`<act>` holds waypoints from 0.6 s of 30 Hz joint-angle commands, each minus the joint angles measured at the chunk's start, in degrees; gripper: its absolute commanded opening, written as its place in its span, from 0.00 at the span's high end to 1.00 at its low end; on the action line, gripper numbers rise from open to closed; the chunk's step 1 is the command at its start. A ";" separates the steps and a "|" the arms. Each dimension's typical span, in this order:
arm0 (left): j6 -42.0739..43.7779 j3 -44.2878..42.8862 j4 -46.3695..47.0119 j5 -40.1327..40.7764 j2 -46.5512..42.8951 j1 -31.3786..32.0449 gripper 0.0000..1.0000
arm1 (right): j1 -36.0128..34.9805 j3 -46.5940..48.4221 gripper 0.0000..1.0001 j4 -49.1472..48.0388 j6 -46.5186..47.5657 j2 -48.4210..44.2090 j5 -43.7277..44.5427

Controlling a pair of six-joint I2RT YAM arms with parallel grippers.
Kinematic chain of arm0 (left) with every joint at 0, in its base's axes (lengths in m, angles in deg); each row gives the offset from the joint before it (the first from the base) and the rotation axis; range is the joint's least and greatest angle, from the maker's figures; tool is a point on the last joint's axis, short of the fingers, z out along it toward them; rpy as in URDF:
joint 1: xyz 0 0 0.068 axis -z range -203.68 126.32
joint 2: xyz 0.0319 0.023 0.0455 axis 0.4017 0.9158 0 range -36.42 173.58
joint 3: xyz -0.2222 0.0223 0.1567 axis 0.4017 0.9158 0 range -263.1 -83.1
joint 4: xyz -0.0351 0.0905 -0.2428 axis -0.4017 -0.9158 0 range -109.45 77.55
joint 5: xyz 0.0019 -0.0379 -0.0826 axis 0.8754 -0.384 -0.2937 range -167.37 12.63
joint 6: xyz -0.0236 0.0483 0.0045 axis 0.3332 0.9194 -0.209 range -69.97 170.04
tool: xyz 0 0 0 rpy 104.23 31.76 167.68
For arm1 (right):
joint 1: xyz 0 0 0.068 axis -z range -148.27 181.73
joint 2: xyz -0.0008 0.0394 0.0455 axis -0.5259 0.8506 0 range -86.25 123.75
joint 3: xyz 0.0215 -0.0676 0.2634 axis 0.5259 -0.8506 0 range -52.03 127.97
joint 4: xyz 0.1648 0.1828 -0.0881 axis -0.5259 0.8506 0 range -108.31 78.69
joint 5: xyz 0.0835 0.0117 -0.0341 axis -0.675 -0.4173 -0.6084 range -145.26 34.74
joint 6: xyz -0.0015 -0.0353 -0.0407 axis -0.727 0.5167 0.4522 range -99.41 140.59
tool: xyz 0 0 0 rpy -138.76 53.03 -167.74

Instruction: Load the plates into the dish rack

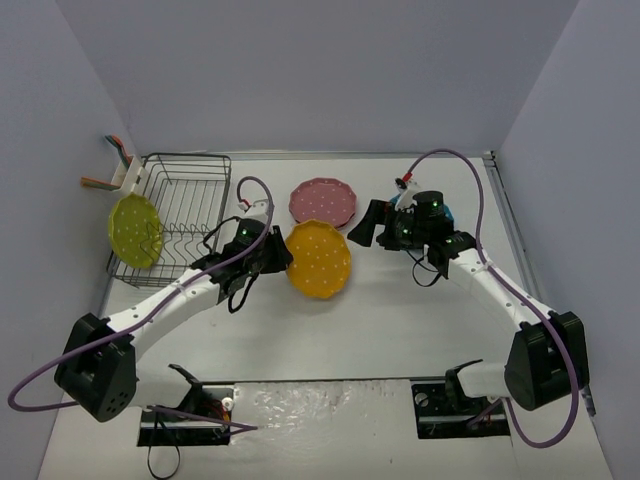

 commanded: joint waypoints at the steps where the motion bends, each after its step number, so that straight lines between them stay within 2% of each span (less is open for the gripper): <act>1: 4.53 -9.42 1.31 3.74 -4.70 0.06 1.00 | 0.35 2.61 0.00 -0.92 1.61 -4.98 3.20; 10: 18.20 -22.15 -14.56 16.05 -9.66 -0.12 1.00 | 0.35 2.55 0.00 0.23 1.66 -13.44 5.33; 16: 29.85 -30.04 -23.18 23.68 -10.80 -2.86 1.00 | 0.18 0.88 0.00 0.14 1.58 -15.29 5.59; 18: 33.22 -32.61 -24.91 24.22 -10.85 -6.06 1.00 | 0.09 0.46 0.00 0.04 1.65 -15.22 5.26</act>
